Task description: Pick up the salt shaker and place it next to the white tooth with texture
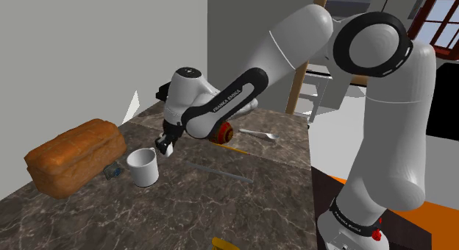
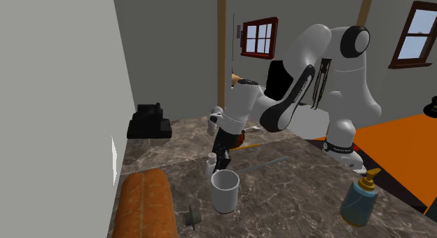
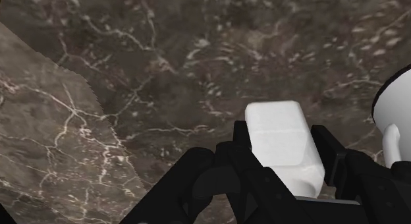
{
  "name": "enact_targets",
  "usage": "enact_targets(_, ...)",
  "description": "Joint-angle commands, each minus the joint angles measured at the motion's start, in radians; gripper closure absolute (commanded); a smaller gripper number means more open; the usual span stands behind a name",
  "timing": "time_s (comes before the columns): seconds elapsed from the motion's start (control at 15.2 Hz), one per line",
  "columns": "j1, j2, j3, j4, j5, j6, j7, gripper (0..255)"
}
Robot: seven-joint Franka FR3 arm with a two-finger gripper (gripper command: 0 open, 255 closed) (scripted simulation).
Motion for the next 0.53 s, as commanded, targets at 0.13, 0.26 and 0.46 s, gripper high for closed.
enact_targets(0.13,-0.008,-0.032,0.012,0.014,0.021,-0.045,-0.017,255)
enact_targets(0.26,-0.012,-0.048,0.017,0.021,0.031,-0.068,-0.025,255)
enact_targets(0.46,-0.016,-0.071,0.023,0.033,0.045,-0.102,-0.036,255)
